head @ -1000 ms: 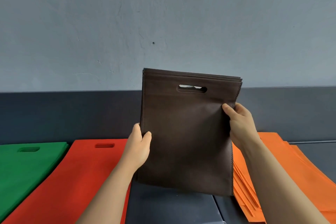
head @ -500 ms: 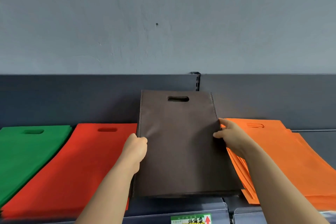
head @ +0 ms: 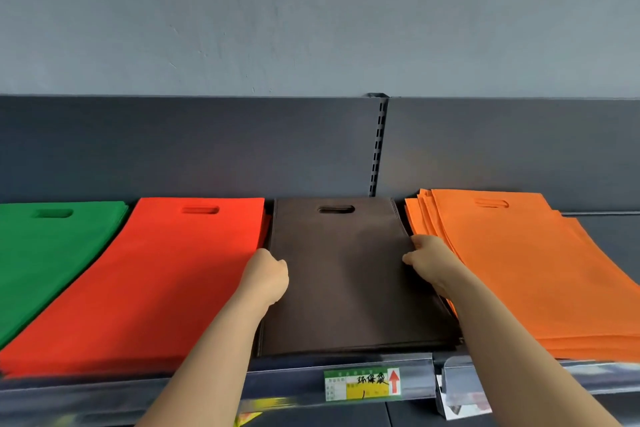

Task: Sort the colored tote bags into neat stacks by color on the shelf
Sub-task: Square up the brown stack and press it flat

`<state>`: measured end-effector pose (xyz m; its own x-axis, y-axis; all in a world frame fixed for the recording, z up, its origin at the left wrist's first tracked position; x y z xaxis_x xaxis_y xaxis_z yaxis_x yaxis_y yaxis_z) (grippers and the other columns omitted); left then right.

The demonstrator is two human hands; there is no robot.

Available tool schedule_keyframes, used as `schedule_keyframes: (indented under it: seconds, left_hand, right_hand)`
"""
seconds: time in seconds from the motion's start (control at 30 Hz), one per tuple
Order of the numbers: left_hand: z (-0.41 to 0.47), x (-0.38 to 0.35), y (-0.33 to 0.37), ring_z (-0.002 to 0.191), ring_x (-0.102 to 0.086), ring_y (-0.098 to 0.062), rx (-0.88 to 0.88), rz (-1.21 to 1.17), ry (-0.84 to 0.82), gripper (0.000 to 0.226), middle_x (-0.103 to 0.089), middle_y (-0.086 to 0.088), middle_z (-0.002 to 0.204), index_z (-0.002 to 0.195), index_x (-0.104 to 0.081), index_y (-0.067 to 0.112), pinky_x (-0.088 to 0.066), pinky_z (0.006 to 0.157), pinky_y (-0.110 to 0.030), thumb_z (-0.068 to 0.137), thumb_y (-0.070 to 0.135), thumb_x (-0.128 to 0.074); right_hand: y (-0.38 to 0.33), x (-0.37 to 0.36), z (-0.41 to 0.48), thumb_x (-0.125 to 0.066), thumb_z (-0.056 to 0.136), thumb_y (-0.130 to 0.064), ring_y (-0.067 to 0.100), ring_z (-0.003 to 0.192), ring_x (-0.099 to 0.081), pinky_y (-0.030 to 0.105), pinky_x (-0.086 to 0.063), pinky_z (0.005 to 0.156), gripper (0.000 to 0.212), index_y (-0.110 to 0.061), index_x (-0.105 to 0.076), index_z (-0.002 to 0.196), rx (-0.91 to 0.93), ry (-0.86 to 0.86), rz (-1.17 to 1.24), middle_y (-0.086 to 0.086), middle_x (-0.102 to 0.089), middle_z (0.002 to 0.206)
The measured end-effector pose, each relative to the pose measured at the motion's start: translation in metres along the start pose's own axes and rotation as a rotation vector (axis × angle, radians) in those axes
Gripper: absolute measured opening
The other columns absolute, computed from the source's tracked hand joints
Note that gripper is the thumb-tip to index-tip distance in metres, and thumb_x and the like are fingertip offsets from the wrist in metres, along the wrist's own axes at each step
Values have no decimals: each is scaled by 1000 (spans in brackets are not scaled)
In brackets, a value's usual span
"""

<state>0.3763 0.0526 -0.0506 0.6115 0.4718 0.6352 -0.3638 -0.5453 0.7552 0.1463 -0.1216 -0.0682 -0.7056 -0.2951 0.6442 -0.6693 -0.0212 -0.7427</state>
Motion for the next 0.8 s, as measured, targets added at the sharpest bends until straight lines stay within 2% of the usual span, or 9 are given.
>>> schedule_keyframes:
  seconds: [0.07, 0.2, 0.3, 0.37, 0.5, 0.57, 0.63, 0.73, 0.8]
  left_hand:
    - [-4, 2, 0, 89, -47, -29, -45, 64, 8, 16, -50, -11, 103, 104, -45, 3, -34, 71, -29, 98, 17, -40]
    - [-16, 9, -3, 80, -44, -26, -109, 217, -16, 15, -47, -9, 90, 94, -43, 4, -32, 66, -29, 99, 18, -39]
    - [-26, 7, -11, 80, -43, -22, -147, 234, -38, 11, -47, -5, 91, 97, -45, 7, -33, 69, -28, 98, 15, -39]
    - [-35, 4, -12, 86, -36, -17, -153, 194, -61, 6, -38, 3, 94, 95, -38, 20, -28, 75, -26, 98, 14, -37]
    - [-37, 4, -11, 62, -27, -5, -138, 132, -61, 40, -20, 14, 74, 69, -15, 31, -24, 77, -25, 98, 15, -38]
    - [-40, 6, -14, 68, -35, -9, -166, 138, -85, 29, -29, 12, 81, 75, -26, 29, -25, 77, -25, 98, 18, -41]
    - [-47, 9, -17, 85, -42, -17, -183, 164, -116, 10, -33, 8, 95, 93, -37, 27, -27, 77, -26, 97, 24, -46]
    - [-59, 11, -20, 79, -34, -11, -214, 197, -139, 26, -29, 14, 81, 83, -31, 30, -29, 67, -24, 92, 33, -55]
    - [-65, 12, -18, 93, -44, -18, -213, 181, -142, 23, -40, 10, 94, 105, -42, 26, -32, 77, -24, 91, 32, -58]
  right_hand:
    - [-2, 1, -9, -56, 87, -8, 31, 113, -54, 39, -44, 97, 50, -6, -45, 135, 51, -3, -87, 14, -55, 128]
    - [3, 8, -41, -55, 89, -14, 26, 111, -56, 39, -44, 97, 35, -7, -52, 124, 141, -54, -211, 10, -59, 122]
    - [6, 8, -67, -49, 93, -15, 20, 98, -59, 33, -46, 85, 29, -11, -53, 122, 180, -100, -262, 7, -63, 113]
    - [5, 5, -80, -46, 94, -12, 19, 93, -58, 29, -44, 79, 27, -14, -52, 120, 211, -90, -252, 7, -63, 111]
    - [-3, 3, -91, -47, 94, -10, 25, 104, -54, 30, -41, 84, 33, -5, -47, 127, 229, -49, -233, 10, -57, 119]
    - [-2, 6, -96, -51, 94, -17, 24, 104, -55, 29, -42, 84, 35, -7, -47, 128, 217, -72, -230, 8, -58, 119]
    - [3, 9, -102, -55, 93, -28, 17, 97, -57, 29, -45, 82, 37, -12, -49, 125, 225, -119, -244, 1, -59, 114]
    - [9, 11, -113, -62, 87, -41, 11, 94, -57, 24, -43, 78, 46, -18, -49, 125, 229, -195, -283, -7, -57, 106]
    - [11, 8, -118, -68, 80, -46, 7, 95, -59, 24, -46, 80, 52, -21, -50, 122, 239, -233, -248, -11, -60, 108]
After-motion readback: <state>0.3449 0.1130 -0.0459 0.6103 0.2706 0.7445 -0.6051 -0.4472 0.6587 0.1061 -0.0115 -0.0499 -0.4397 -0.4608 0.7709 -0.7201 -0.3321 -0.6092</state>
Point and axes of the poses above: each hand's wrist, its own z-axis towards the middle knuckle, its own x-axis out of the back of the hand, y = z × x, the point moved 6 cm from there along z, towards the middle knuckle
